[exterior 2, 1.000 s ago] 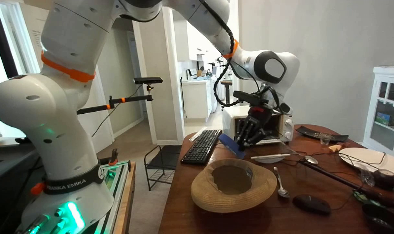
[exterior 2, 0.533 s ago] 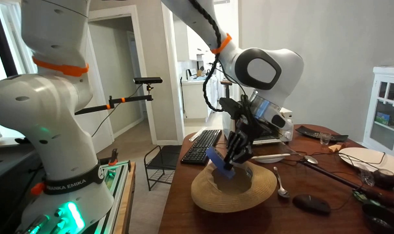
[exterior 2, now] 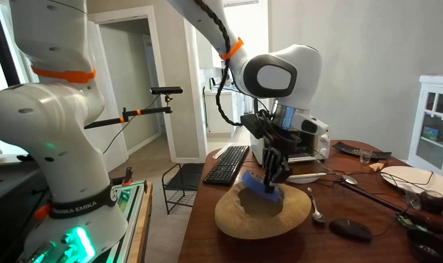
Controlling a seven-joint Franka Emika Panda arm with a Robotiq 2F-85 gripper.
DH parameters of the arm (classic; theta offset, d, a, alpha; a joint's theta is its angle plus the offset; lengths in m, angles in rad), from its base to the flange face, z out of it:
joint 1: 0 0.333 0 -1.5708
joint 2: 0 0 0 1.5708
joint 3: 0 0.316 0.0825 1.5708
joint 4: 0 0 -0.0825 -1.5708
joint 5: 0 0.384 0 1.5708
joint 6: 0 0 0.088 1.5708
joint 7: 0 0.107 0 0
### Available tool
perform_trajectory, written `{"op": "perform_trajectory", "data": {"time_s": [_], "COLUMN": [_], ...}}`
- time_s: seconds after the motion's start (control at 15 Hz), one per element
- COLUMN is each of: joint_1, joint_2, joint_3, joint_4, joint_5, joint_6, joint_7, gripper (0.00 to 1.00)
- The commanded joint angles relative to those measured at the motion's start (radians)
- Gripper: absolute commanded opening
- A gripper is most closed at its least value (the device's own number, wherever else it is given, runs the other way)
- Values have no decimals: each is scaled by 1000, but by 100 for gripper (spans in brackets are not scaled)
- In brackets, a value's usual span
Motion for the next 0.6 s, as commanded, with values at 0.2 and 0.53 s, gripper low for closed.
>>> {"op": "perform_trajectory", "data": {"time_s": [0.2,0.53], "joint_1": [52,64], "joint_2": [-2,23], "joint_3": [49,50], "joint_4": [-28,-42], "joint_5": [-13,-33], "joint_6": [85,142], "joint_7": [39,68], "gripper": [5,5]}}
